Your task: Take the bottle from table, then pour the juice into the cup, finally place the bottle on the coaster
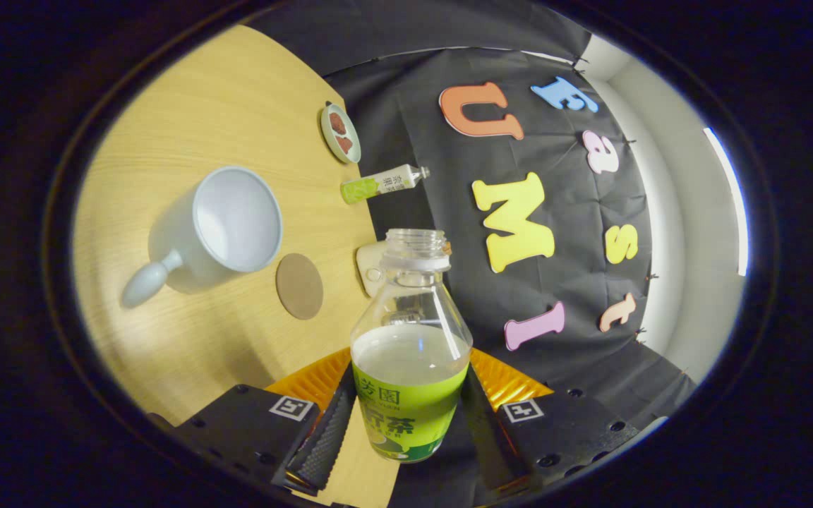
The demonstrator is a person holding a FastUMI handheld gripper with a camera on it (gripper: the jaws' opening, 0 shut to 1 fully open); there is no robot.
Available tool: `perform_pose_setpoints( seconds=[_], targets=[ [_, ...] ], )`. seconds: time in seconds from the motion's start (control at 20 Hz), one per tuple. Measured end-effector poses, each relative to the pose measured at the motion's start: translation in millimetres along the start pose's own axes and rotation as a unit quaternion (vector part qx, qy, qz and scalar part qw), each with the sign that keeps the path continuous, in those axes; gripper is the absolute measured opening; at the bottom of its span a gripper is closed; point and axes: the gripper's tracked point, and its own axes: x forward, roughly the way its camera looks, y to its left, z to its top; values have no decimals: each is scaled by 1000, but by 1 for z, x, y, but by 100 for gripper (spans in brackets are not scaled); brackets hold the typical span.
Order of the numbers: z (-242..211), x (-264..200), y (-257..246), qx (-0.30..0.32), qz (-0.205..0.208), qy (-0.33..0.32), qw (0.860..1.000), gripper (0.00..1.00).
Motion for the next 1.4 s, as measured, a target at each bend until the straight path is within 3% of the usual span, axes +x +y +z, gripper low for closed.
perform_pose_setpoints(
  seconds=[0.45,1.4],
  targets=[
    [6,1,-12,-122,-28,-8,992,82],
    [47,-2,-31,-250,-63,-31,966,82]
  ],
)
